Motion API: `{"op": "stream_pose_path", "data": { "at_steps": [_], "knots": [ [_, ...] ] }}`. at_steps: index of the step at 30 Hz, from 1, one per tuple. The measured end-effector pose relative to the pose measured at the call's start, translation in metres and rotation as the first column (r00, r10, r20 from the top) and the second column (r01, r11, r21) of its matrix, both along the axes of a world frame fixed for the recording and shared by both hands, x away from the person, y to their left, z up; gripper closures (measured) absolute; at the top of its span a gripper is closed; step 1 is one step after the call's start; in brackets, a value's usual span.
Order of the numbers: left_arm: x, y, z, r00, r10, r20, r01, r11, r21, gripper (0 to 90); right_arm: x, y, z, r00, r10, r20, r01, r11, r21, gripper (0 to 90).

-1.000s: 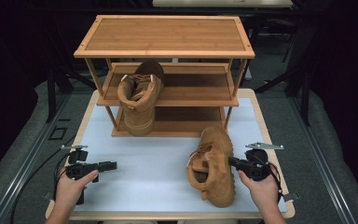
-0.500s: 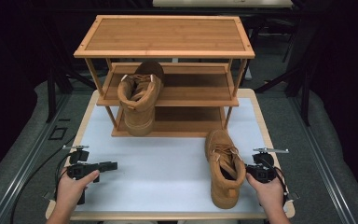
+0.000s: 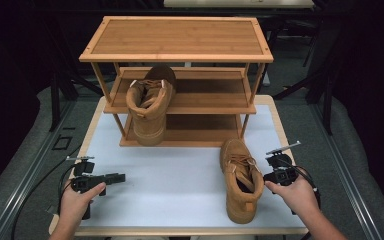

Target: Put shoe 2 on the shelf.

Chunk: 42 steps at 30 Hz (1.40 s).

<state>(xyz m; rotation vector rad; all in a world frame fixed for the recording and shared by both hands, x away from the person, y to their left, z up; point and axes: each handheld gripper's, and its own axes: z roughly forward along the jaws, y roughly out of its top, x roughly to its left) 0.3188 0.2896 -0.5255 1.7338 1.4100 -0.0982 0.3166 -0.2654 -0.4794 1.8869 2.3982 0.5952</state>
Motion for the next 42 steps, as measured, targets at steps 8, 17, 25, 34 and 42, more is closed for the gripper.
{"op": "stream_pose_path", "data": {
  "at_steps": [8,17,25,34,42],
  "knots": [
    [0.001,-0.003,-0.002,0.9999,-0.008,-0.008,0.008,1.0000,0.002,52.2,0.003,0.007,0.021,0.9878,0.052,-0.147,-0.064,0.995,-0.079,68.8],
    [0.000,-0.003,-0.002,1.0000,-0.005,-0.005,0.005,1.0000,0.002,52.2,0.006,0.009,0.081,0.9878,0.035,-0.152,-0.043,0.998,-0.051,66.5],
    [0.000,-0.002,-0.001,1.0000,-0.001,-0.002,0.001,1.0000,-0.001,52.2,0.004,0.029,0.096,0.9904,0.077,-0.115,-0.084,0.995,-0.050,64.7],
    [0.001,0.000,-0.002,1.0000,0.000,-0.006,0.000,1.0000,-0.002,52.3,0.008,0.036,0.081,0.9838,0.081,-0.160,-0.090,0.995,-0.049,76.8],
    [0.001,0.000,-0.001,1.0000,0.000,-0.006,0.000,1.0000,-0.004,52.4,0.016,0.033,0.088,0.9865,0.089,-0.137,-0.110,0.983,-0.149,81.0]
  ]
}}
